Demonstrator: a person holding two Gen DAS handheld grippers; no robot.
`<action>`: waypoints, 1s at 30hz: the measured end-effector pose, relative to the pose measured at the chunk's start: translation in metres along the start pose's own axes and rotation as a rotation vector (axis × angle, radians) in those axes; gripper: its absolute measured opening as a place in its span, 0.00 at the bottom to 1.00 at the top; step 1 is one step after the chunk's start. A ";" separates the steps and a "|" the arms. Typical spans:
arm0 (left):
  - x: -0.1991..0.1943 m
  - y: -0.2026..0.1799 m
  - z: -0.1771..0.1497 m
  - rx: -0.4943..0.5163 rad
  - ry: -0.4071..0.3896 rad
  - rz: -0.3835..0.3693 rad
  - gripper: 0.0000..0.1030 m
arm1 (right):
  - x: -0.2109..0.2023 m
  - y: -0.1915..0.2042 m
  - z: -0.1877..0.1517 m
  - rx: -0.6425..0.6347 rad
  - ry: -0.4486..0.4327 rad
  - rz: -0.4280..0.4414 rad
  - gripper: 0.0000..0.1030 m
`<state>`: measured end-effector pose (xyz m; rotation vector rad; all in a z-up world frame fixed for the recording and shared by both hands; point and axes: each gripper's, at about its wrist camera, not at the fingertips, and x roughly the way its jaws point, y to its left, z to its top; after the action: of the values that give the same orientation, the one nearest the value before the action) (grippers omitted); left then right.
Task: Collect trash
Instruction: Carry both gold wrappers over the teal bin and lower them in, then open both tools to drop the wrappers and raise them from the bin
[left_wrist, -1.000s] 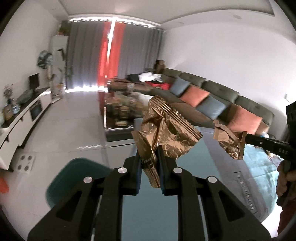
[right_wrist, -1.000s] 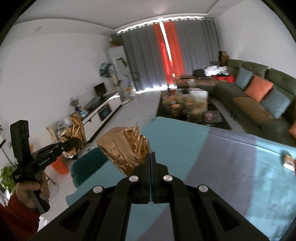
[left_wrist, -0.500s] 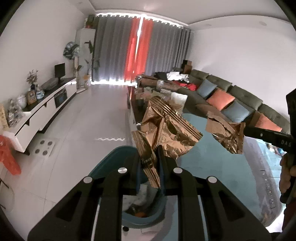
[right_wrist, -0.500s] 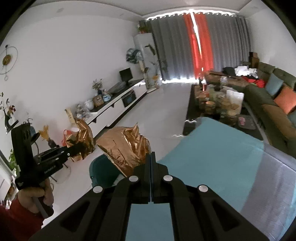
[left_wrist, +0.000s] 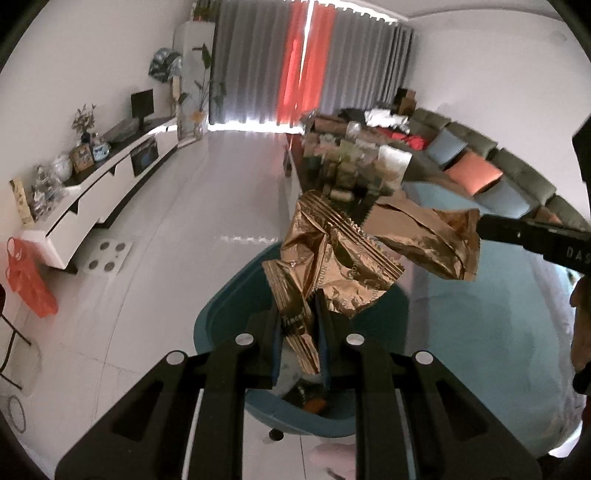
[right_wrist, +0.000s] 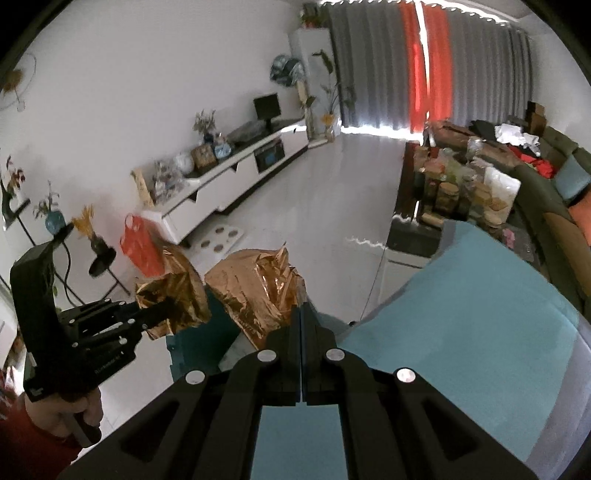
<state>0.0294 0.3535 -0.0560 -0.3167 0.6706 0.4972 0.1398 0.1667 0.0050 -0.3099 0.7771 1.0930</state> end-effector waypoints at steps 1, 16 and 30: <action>0.010 -0.004 -0.001 0.005 0.010 0.010 0.16 | 0.010 0.004 0.002 -0.017 0.020 -0.006 0.00; 0.092 -0.002 -0.022 0.023 0.150 0.079 0.20 | 0.093 0.042 0.006 -0.127 0.226 -0.040 0.00; 0.087 -0.002 -0.017 -0.037 0.087 0.137 0.86 | 0.097 0.035 0.009 -0.086 0.205 -0.033 0.51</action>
<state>0.0805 0.3738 -0.1253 -0.3294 0.7712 0.6297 0.1350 0.2536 -0.0519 -0.5123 0.9049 1.0761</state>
